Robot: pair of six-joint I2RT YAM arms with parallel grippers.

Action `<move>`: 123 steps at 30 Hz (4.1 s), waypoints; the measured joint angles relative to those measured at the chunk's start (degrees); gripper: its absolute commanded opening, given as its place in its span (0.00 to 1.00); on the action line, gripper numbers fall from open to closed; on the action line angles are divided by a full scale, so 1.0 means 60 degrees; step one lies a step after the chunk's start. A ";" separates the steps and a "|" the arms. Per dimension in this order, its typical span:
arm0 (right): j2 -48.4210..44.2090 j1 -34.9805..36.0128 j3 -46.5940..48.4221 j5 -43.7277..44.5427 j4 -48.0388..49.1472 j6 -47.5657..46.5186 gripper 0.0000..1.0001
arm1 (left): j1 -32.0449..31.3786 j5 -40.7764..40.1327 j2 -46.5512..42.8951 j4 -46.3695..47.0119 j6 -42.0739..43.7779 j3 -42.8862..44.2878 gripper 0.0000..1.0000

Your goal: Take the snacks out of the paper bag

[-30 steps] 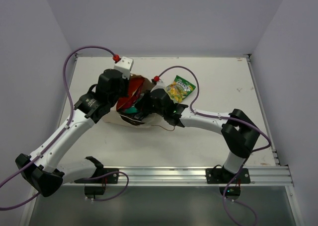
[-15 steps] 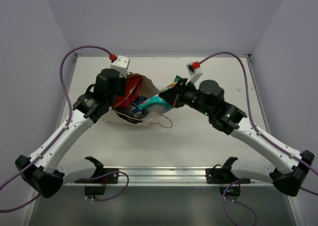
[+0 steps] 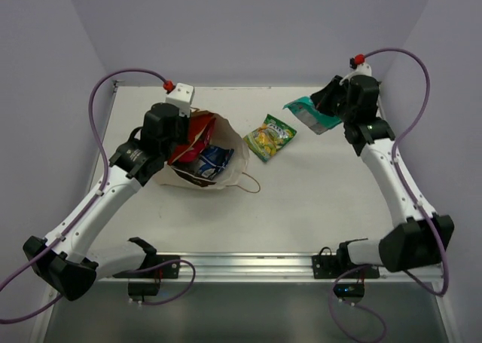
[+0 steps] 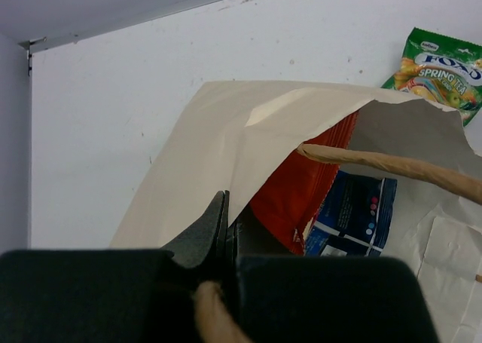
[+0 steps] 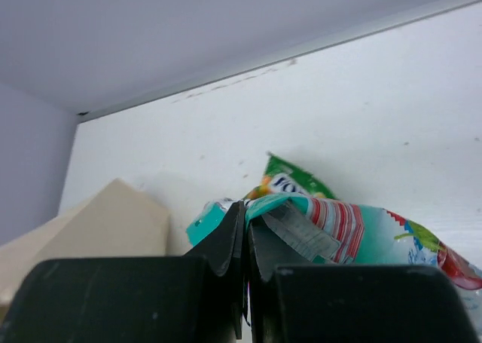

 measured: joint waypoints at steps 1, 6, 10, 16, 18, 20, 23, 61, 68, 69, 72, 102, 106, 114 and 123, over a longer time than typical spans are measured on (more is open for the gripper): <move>0.0608 -0.0372 0.0044 -0.0044 0.0357 -0.0004 0.00 | 0.0004 0.0022 0.0000 0.0004 0.0000 0.0000 0.00; 0.3432 -0.1534 -0.0004 -0.0226 0.1909 0.0211 0.00 | 0.0004 0.0109 0.0000 0.0000 0.0000 0.0000 0.00; 0.4459 -0.1774 -0.0911 -0.0157 0.2484 0.0605 0.01 | 0.0011 0.0204 0.0000 -0.0015 0.0004 0.0000 0.00; 0.4003 -0.1719 -0.2626 0.0040 0.1996 0.1803 0.24 | 0.0011 0.0302 -0.0044 -0.0091 0.0051 0.0004 0.00; 0.3370 -0.1719 -0.3344 0.0124 0.1614 0.2200 0.35 | 0.0011 0.0328 -0.0091 -0.0146 0.0106 0.0004 0.00; 0.2466 -0.1683 -0.3996 0.0182 0.1096 0.2528 0.59 | 0.0018 0.0375 -0.0153 -0.0233 0.0171 0.0004 0.00; 0.1158 -0.1260 -0.4258 0.0495 0.0455 0.2565 0.80 | 0.0025 0.0452 -0.0255 -0.0346 0.0175 0.0004 0.00; 0.4845 0.7708 0.0597 0.4390 -0.0528 0.4284 0.76 | 0.0062 0.1049 -0.0240 -0.0346 -0.0113 -0.0018 0.00; 0.5661 0.7708 0.0652 0.4313 0.0160 0.4317 0.35 | 0.0062 0.1213 -0.0197 -0.0361 -0.0189 -0.0018 0.00; 0.5661 0.7708 0.0623 0.4353 0.0259 0.4313 0.27 | 0.0062 0.1206 -0.0200 -0.0361 -0.0200 -0.0018 0.00; 0.5657 0.7701 0.0565 0.4455 0.0608 0.4218 0.00 | 0.0069 0.1195 -0.0200 -0.0357 -0.0255 -0.0022 0.00; -0.2765 0.3803 -0.0769 0.3067 0.0138 0.0652 0.00 | 0.0583 0.0284 0.0237 0.0616 -0.0237 -0.0805 0.00; -0.2699 0.3042 -0.1337 0.2557 -0.0189 0.0488 0.00 | 0.0674 0.0222 0.0335 0.0732 -0.0193 -0.0805 0.00; -0.0546 0.2914 -0.3326 -0.1198 0.1086 0.0375 0.00 | 0.0688 0.0226 0.0346 0.0681 0.0062 -0.0743 0.00; 0.0663 0.2874 -0.6298 -0.3144 0.3963 0.1144 0.11 | 0.0688 0.0339 0.0335 0.0157 0.0408 -0.0233 0.00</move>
